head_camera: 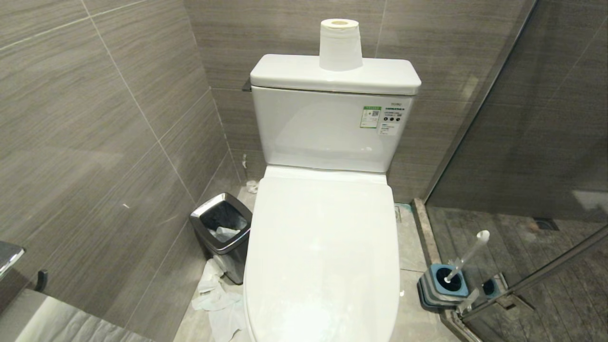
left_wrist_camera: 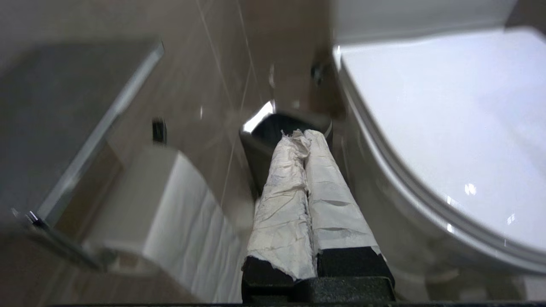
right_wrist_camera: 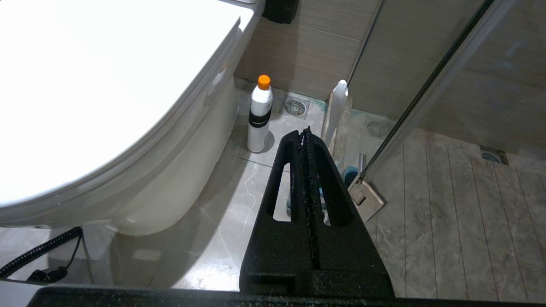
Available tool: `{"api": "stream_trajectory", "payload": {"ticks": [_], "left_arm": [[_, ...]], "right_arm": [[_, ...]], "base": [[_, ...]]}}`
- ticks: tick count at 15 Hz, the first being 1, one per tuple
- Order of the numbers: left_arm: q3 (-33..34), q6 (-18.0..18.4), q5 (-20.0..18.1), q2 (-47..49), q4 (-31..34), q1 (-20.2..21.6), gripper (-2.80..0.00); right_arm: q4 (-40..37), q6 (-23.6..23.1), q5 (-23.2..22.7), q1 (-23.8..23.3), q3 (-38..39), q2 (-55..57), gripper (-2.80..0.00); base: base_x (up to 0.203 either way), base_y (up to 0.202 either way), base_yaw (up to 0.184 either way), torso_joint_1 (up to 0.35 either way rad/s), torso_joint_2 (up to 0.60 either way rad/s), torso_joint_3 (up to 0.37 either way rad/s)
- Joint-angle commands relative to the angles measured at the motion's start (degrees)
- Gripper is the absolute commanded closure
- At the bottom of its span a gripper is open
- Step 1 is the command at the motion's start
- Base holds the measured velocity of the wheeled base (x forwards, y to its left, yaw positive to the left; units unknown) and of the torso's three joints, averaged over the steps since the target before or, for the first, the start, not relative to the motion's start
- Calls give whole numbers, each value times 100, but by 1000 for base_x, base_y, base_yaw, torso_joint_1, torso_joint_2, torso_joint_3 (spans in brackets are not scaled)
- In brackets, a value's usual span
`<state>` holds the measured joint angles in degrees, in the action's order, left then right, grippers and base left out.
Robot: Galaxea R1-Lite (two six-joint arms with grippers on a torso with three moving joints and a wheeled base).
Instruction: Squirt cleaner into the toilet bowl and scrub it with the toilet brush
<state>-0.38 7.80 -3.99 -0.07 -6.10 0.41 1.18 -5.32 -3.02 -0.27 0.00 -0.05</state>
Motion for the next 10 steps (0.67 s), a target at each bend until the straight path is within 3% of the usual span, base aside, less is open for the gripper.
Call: {"api": "stream_trajectory", "payload": {"ticks": [1,10], "left_arm": [[82,11,49,7,522,2,0],[64,-691,345,7,540,2,0]], "right_arm": [[5,-5,-5,0,70,-4,0],[5,-5,-5,0,70,-4,0]], "base": [[0,0,0,0,0,0],[0,0,0,0,0,0]]}}
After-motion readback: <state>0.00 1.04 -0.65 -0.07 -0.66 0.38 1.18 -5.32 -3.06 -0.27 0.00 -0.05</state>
